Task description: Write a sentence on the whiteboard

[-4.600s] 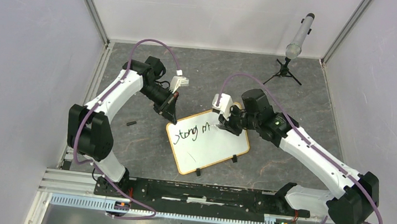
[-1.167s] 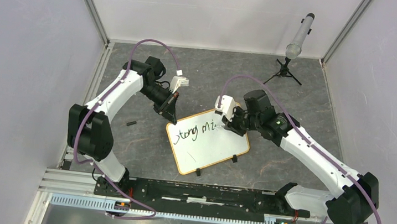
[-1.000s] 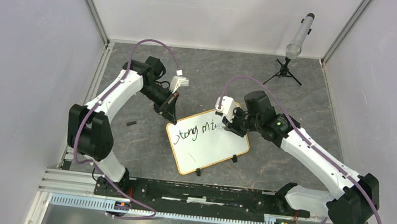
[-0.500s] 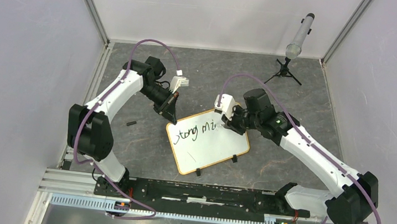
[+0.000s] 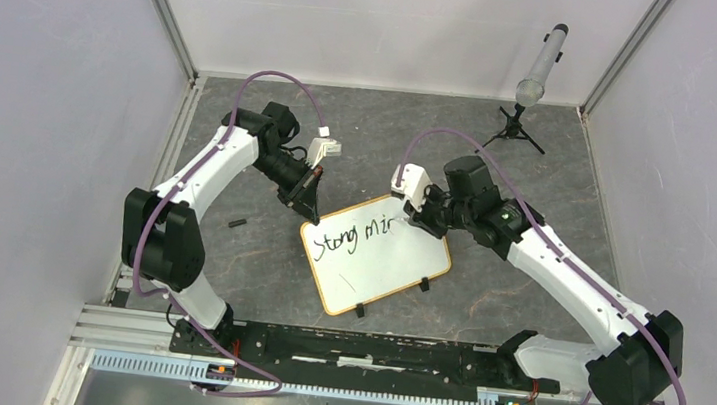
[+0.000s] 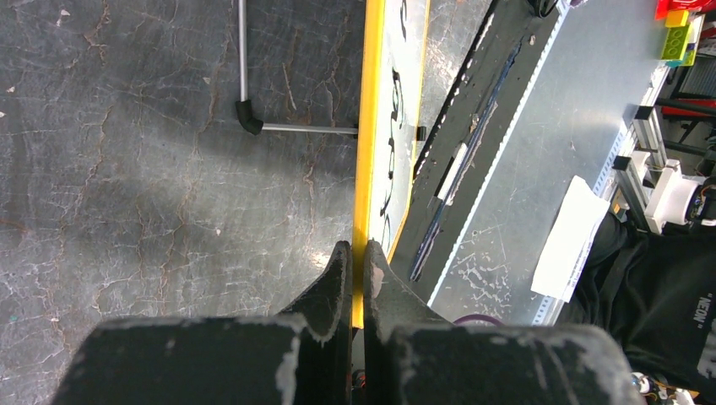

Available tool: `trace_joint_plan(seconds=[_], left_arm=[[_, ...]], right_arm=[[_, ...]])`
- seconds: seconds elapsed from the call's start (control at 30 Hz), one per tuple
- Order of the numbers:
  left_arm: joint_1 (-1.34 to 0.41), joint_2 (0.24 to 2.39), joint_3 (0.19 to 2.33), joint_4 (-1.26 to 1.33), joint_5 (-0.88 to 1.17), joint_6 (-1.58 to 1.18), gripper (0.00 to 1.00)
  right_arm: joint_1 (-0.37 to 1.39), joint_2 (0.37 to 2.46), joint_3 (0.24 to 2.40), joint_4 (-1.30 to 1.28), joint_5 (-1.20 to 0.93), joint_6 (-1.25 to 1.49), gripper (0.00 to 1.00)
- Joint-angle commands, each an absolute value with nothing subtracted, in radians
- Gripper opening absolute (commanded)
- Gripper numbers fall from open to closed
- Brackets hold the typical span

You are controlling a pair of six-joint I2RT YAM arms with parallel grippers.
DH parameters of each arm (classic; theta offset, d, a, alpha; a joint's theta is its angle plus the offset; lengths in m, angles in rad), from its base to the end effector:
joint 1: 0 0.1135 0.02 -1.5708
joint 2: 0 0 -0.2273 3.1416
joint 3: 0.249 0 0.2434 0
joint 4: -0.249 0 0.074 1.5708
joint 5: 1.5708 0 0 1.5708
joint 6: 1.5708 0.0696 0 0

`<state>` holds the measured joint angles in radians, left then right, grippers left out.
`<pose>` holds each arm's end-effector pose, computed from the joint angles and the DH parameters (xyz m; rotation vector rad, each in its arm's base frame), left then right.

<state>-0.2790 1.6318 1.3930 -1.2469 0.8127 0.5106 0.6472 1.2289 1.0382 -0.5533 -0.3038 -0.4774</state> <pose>0.2626 -0.1278 0.2214 1.0993 2.5079 -1.1567 0.2189 0.1915 0.2467 -1.3611 1.8694 0.4377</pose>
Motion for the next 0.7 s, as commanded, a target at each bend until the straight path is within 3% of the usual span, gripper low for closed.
trace_joint_plan(seconds=[0.0, 0.67], left_arm=[[-0.275, 1.645, 1.388, -1.221, 0.789, 0.521, 0.02], [-0.275, 1.641, 1.391, -1.221, 0.787, 0.516, 0.03]], right_arm=[[0.635, 1.221, 1.051, -0.528, -0.258, -0.496, 0.00], [0.638, 1.178, 1.025, -0.574, -0.343, -0.489, 0.00]])
